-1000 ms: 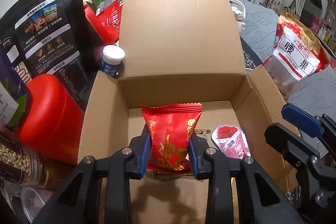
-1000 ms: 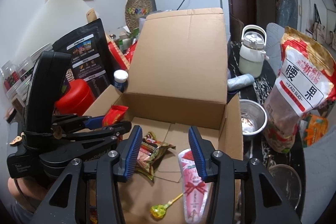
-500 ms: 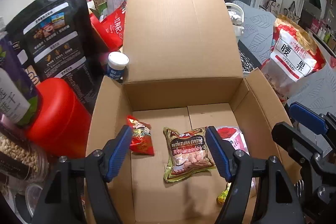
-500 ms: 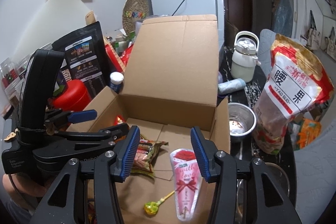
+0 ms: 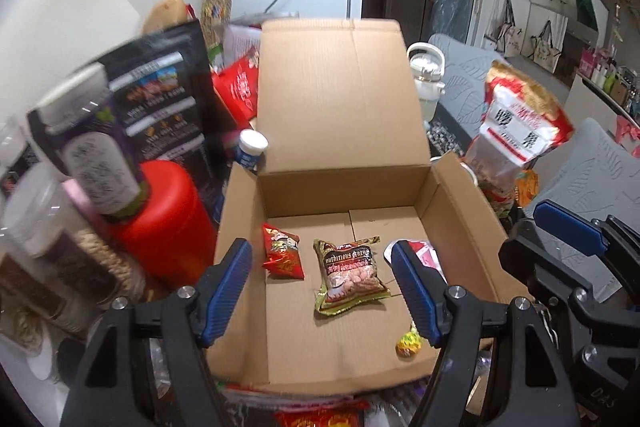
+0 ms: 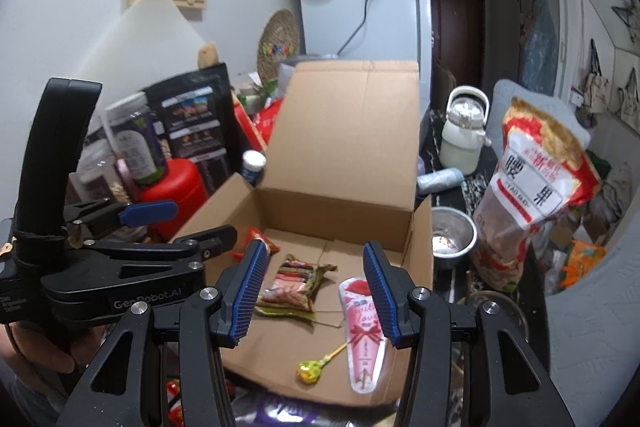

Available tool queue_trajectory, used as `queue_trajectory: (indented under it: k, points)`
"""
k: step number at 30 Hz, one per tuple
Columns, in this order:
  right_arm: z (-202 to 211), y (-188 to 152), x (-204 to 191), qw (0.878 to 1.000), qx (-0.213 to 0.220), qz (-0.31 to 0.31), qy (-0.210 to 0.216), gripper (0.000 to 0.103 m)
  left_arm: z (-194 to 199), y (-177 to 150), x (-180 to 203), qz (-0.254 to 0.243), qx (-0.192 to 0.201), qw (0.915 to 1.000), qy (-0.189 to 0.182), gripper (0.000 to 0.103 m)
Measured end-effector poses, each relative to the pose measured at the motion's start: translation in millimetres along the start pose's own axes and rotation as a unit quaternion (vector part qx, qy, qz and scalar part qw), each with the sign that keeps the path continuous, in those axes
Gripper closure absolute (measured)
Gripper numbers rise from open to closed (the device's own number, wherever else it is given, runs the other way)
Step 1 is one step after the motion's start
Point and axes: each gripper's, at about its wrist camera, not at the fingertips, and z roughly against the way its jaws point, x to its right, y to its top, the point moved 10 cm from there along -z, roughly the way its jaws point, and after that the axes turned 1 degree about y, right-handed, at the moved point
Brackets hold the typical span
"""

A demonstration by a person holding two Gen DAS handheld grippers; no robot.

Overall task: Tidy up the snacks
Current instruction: 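Move both tools back from the box toward the snacks on the counter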

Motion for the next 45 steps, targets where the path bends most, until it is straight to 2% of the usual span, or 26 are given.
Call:
queue_trajectory:
  k: [11,13,18,21,33,37,41,45]
  points:
    - [69,10,-36,0.999,0.047,0.019,0.003,0.050,85,-3,1,-0.009,0.055,0.9985,-0.005,0.031]
    - [82,10,-42,0.998,0.055,0.021,0.003,0.046,99,-5,1,-0.010,0.064,0.9979,-0.005,0.031]
    - [107,6,-54,0.997,0.069,0.026,0.002,0.046,128,-14,2,-0.017,0.076,0.9969,-0.011,0.031]
    - [123,-2,-62,0.997,0.076,0.029,-0.001,0.039,140,-24,4,-0.020,0.079,0.9965,-0.018,0.031]
    - [153,-40,-84,0.997,0.072,0.027,0.001,0.028,170,-66,4,-0.053,0.082,0.9950,-0.020,0.031]
    - [153,-56,-90,0.997,0.067,0.025,0.003,0.024,173,-81,0,-0.042,0.078,0.9954,-0.037,0.031]
    - [148,-73,-95,0.998,0.055,0.010,0.011,0.024,171,-97,-4,-0.038,0.078,0.9954,-0.040,0.031]
    - [143,-94,-99,0.999,0.040,-0.010,0.024,0.024,158,-118,-9,-0.032,0.051,0.9967,-0.054,0.031]
